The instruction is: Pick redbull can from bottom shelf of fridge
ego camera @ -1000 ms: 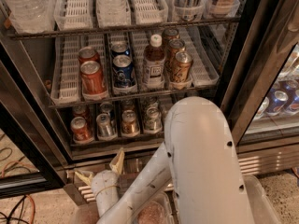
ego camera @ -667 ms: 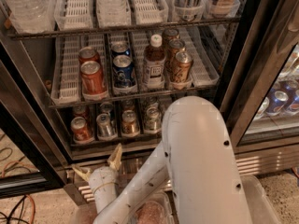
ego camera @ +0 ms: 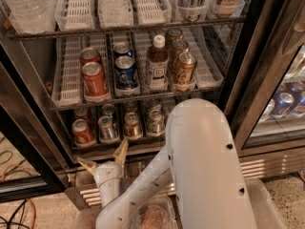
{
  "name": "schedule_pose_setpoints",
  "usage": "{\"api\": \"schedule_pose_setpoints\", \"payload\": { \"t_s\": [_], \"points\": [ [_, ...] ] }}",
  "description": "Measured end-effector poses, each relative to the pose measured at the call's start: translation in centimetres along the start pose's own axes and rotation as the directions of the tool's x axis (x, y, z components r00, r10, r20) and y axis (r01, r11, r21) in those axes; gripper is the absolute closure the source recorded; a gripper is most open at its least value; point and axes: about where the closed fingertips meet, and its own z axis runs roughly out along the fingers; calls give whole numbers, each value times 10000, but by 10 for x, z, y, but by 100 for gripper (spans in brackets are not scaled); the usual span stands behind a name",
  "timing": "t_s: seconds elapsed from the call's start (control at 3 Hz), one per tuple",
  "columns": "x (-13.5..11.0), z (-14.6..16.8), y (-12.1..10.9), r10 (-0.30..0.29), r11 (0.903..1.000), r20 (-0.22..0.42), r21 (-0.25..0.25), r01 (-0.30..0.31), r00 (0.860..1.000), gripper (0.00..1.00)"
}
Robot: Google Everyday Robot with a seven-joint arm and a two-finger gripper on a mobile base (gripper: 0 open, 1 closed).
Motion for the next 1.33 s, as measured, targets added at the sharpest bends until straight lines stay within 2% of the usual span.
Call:
{"api": "schedule_pose_setpoints", "payload": {
  "t_s": [0.33, 0.67, 1.33],
  "points": [
    [0, 11, -13, -171, 9994, 195, 290, 166, 9997, 19],
    [-4, 19, -20, -270, 9986, 401, 455, 251, 9988, 25],
    [-15, 30, -25, -344, 9978, 774, 598, 298, 9964, 25]
  ]
}}
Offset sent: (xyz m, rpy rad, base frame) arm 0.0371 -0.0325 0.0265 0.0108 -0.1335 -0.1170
